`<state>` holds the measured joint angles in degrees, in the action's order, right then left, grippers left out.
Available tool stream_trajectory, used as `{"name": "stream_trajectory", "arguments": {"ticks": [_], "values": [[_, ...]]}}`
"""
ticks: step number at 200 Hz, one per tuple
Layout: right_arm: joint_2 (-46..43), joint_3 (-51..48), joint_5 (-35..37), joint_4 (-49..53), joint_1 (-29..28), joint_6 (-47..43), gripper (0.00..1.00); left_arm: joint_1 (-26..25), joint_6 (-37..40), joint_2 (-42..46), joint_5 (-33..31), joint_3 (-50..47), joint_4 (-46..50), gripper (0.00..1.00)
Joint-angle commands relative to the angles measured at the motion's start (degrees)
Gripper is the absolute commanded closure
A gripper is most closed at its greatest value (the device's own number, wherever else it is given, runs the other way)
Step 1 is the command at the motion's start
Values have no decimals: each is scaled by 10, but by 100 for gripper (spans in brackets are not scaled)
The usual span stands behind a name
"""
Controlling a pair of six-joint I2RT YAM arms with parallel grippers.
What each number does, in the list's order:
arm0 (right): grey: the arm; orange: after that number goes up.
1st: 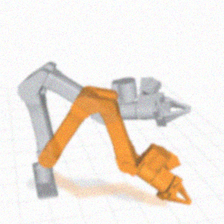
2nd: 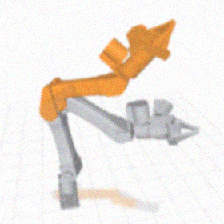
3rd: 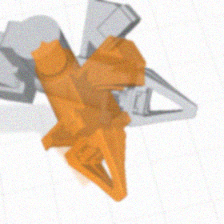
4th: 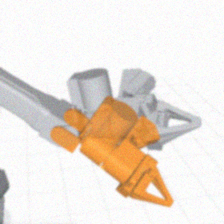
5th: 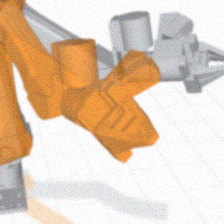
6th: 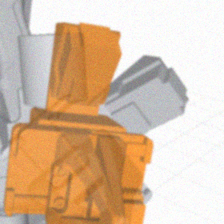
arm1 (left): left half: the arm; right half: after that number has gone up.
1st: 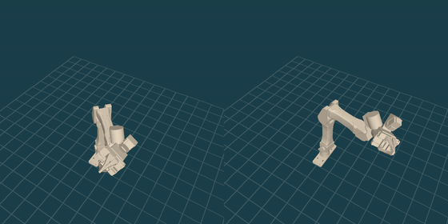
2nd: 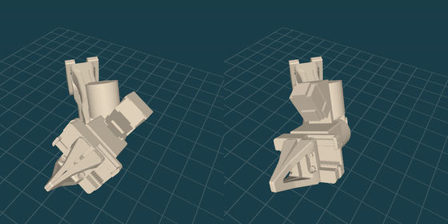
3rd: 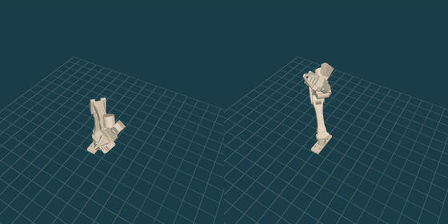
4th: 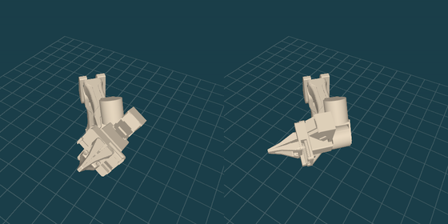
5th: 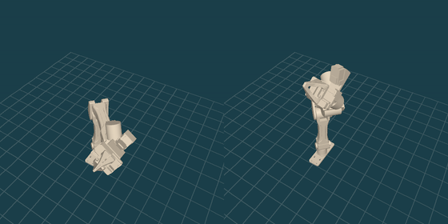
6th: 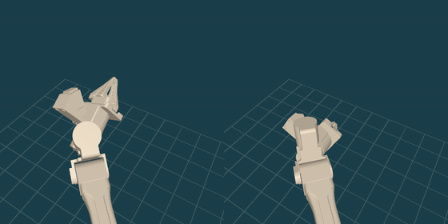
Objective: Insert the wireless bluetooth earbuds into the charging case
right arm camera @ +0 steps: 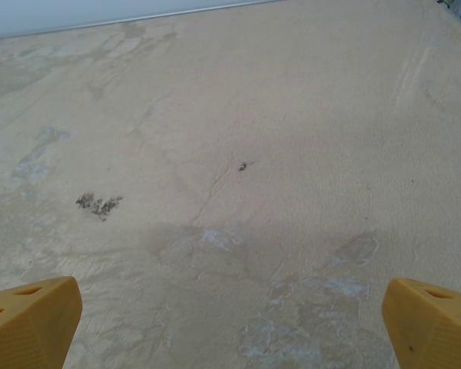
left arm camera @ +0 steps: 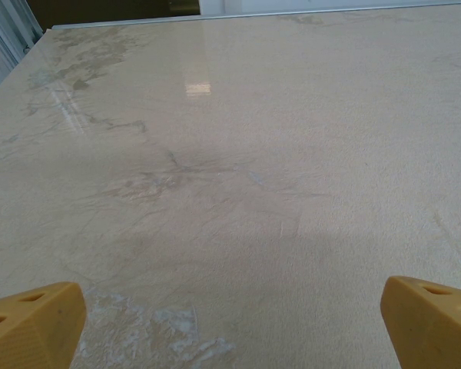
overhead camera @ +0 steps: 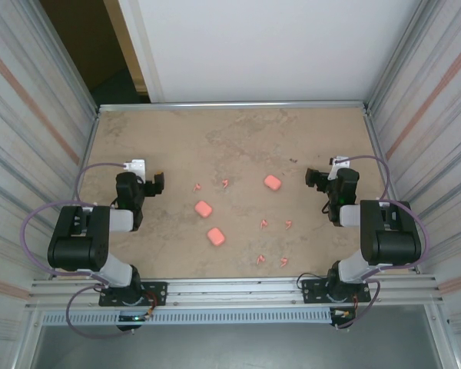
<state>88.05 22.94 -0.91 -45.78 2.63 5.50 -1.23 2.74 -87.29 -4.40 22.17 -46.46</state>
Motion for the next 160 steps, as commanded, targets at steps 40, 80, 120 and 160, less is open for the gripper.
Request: {"name": "stream_trajectory", "arguments": {"ticks": [40, 80, 120, 160], "values": [[-29, -14, 23, -8, 1, 6, 1, -3, 2, 64, 21, -30, -25, 1], [-148, 15, 23, 168, 9, 34, 1, -3, -19, 242, 18, -15, 157, 1], [-250, 65, -3, 360, 7, 53, 1, -3, -124, 347, 35, 17, 308, 1], [-306, 150, -58, 554, -3, 53, 1, -3, -226, 380, 121, 43, 423, 1]]}}
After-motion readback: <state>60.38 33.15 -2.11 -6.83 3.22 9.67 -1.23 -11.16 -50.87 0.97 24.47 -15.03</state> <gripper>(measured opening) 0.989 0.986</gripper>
